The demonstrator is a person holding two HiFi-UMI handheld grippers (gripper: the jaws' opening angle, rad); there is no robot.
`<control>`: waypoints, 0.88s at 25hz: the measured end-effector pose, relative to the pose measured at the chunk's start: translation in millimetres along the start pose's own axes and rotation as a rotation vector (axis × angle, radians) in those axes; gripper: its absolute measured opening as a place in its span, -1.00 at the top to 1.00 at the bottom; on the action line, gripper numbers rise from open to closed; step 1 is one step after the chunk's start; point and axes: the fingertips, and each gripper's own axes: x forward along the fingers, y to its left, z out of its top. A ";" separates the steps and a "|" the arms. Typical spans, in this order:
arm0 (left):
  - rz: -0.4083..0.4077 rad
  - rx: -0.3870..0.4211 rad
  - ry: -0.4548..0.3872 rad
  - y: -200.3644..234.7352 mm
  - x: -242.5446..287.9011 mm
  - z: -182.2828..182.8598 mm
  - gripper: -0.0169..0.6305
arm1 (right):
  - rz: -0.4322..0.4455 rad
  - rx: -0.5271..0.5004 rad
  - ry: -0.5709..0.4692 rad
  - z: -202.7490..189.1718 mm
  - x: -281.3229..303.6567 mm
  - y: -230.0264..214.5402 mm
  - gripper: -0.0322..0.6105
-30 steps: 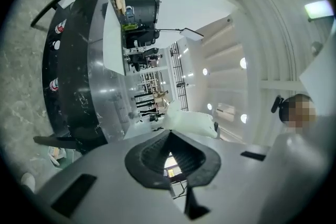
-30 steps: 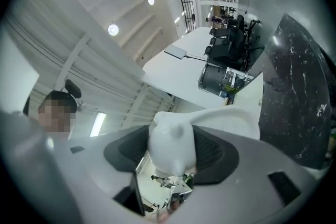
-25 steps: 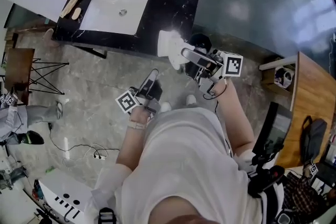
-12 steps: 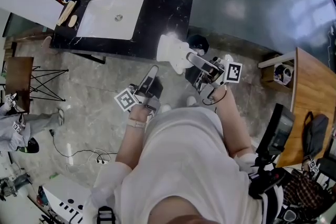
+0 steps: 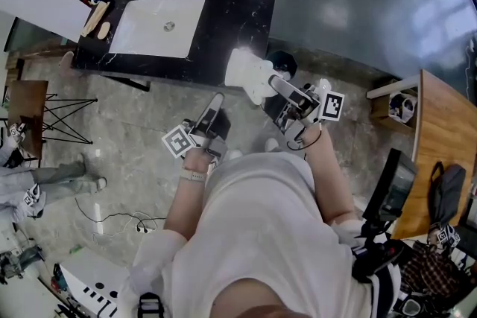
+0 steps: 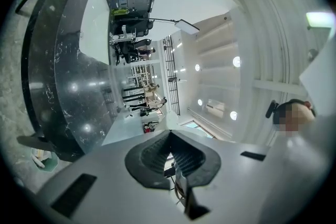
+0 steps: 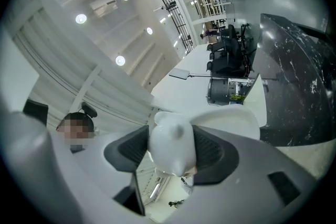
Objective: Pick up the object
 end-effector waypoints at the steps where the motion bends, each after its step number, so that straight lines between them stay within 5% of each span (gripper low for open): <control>1: 0.001 0.001 -0.003 0.1 -0.8 0.6 0.93 | 0.001 -0.006 -0.001 0.0 0.0 0.0 0.12; 22: 0.019 -0.005 -0.032 4.6 -9.6 0.7 0.93 | 0.010 0.016 -0.014 0.8 -3.2 -7.9 0.12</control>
